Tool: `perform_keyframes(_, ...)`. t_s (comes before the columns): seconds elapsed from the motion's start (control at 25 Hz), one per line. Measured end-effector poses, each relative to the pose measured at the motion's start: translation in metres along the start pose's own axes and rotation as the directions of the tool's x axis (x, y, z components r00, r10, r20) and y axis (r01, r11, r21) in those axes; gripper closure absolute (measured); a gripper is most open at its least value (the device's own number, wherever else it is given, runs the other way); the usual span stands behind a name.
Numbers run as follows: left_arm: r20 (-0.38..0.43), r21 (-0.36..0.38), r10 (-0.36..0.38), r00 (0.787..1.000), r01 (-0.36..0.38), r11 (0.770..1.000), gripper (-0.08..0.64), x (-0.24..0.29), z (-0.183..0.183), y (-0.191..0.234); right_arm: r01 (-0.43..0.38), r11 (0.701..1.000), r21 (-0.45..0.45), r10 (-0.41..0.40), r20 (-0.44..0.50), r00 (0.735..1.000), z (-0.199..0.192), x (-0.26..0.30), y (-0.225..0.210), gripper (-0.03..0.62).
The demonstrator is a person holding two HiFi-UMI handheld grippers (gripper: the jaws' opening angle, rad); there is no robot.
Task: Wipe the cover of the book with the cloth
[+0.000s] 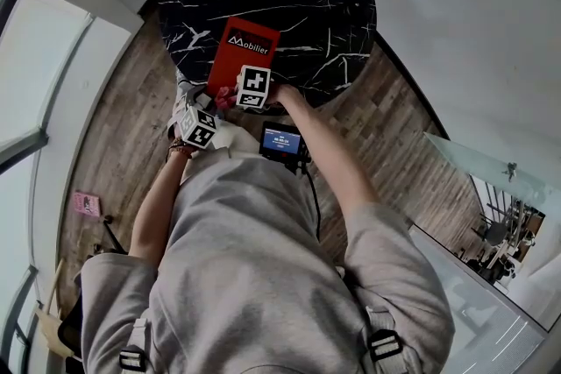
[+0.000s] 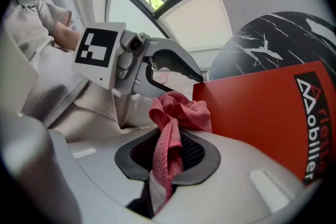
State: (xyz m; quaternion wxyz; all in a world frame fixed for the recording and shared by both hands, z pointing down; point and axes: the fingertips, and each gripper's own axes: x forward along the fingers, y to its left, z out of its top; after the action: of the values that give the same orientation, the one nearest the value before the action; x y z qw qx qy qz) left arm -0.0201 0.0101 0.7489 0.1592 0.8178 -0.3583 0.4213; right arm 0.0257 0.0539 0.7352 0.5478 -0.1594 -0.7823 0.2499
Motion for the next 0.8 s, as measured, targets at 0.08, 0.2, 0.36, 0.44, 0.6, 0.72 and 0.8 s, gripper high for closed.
perform_keyframes(0.08, 0.001, -0.002, -0.004, 1.000, 0.004, 1.000, 0.388, 0.000, -0.002, -0.001, -0.041, 0.999, 0.024, 0.039, 0.079, 0.996, 0.003, -0.002, 0.006, 0.512)
perform_keyframes(0.2, 0.010, -0.003, -0.012, 1.000, 0.012, 1.000, 0.385, 0.000, -0.001, -0.001, -0.101, 0.994, 0.046, 0.089, 0.201, 0.975, 0.011, -0.020, 0.011, 0.509)
perform_keyframes(0.36, 0.009, 0.003, -0.013, 1.000, 0.013, 1.000, 0.386, -0.001, -0.002, 0.000, 0.038, 0.998, 0.046, -0.049, 0.280, 0.959, 0.029, -0.064, -0.022, 0.508)
perform_keyframes(0.44, -0.006, 0.008, -0.015, 1.000, 0.015, 1.000, 0.385, -0.001, -0.007, -0.001, 0.248, 0.967, 0.053, -0.253, 0.277, 0.927, 0.040, -0.087, -0.059, 0.506)
perform_keyframes(0.6, -0.018, 0.002, -0.017, 1.000, 0.017, 1.000, 0.387, -0.004, -0.013, -0.001, 0.546, 0.836, 0.059, -0.545, 0.222, 0.809, 0.056, -0.120, -0.113, 0.506)
perform_keyframes(0.72, -0.014, -0.007, -0.010, 1.000, 0.010, 1.000, 0.386, -0.006, -0.013, 0.006, 0.626, 0.770, 0.122, -0.637, 0.183, 0.749, 0.061, -0.132, -0.140, 0.506)
perform_keyframes(0.8, -0.011, -0.009, -0.007, 1.000, 0.007, 1.000, 0.385, -0.007, -0.014, 0.009, 0.661, 0.738, 0.135, -0.675, 0.148, 0.723, 0.061, -0.136, -0.152, 0.506)
